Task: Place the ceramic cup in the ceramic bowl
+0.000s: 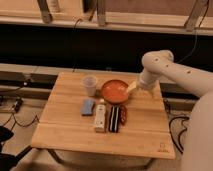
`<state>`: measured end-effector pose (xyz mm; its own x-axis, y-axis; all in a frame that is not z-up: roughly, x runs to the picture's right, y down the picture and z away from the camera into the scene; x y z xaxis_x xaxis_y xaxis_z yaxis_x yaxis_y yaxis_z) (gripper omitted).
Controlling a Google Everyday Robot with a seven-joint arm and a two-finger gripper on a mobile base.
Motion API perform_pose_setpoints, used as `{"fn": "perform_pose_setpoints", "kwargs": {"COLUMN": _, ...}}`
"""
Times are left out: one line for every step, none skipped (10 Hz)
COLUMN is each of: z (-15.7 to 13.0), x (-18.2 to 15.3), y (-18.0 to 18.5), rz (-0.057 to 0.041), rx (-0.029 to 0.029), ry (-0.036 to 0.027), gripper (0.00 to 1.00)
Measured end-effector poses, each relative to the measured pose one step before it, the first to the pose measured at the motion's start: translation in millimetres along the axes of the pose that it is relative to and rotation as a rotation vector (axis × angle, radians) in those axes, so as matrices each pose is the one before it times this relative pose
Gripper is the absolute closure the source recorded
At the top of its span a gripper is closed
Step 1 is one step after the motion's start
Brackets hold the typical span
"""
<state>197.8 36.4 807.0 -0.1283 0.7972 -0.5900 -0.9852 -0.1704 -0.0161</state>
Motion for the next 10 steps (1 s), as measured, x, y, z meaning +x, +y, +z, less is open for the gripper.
{"fn": "perform_pose_setpoints", "kwargs": {"z": -0.40, "x": -0.93, "y": 2.55, "rz": 0.00451, "rx": -0.00975, "ry": 0.00012, "gripper": 0.20}}
{"fn": "perform_pose_setpoints", "kwargs": {"z": -2.14, "x": -2.73, "y": 5.38, "rz": 0.00377, "rx": -0.01284, "ry": -0.00358, "gripper": 0.20}}
{"fn": "perform_pose_setpoints", "kwargs": {"z": -4.39, "x": -4.97, "y": 10.95, "rz": -0.00966, "rx": -0.00919, "ry": -0.00863, "gripper": 0.20}}
{"fn": "perform_pose_setpoints", "kwargs": {"z": -4.40, "x": -4.84, "y": 13.63, "rz": -0.01907, "rx": -0.00457, "ry": -0.00856, "gripper": 0.20}}
{"fn": "perform_pose_setpoints", "kwargs": {"z": -7.39, "x": -7.02, "y": 24.60, "rz": -0.03994, "rx": -0.00346, "ry": -0.01415, "gripper": 0.20}}
{"fn": "perform_pose_setpoints", "kwargs": {"z": -6.39, "x": -4.60, "y": 15.42, "rz": -0.03248, "rx": 0.00528, "ry": -0.01299, "gripper": 0.20}}
{"fn": "perform_pose_setpoints", "kwargs": {"z": -7.17, "x": -4.65, "y": 22.13, "rz": -0.04955, "rx": 0.00499, "ry": -0.01563, "gripper": 0.20}}
{"fn": "perform_pose_setpoints", "kwargs": {"z": -5.62, "x": -5.07, "y": 20.46, "rz": -0.04521, "rx": 0.00654, "ry": -0.01251, "gripper": 0.20}}
{"fn": "perform_pose_setpoints", "kwargs": {"z": -3.88, "x": -6.59, "y": 24.51, "rz": -0.05004, "rx": 0.00488, "ry": -0.01044, "gripper": 0.20}}
{"fn": "perform_pose_setpoints", "kwargs": {"z": -1.94, "x": -7.91, "y": 22.97, "rz": -0.03544, "rx": -0.01023, "ry": -0.00843, "gripper": 0.20}}
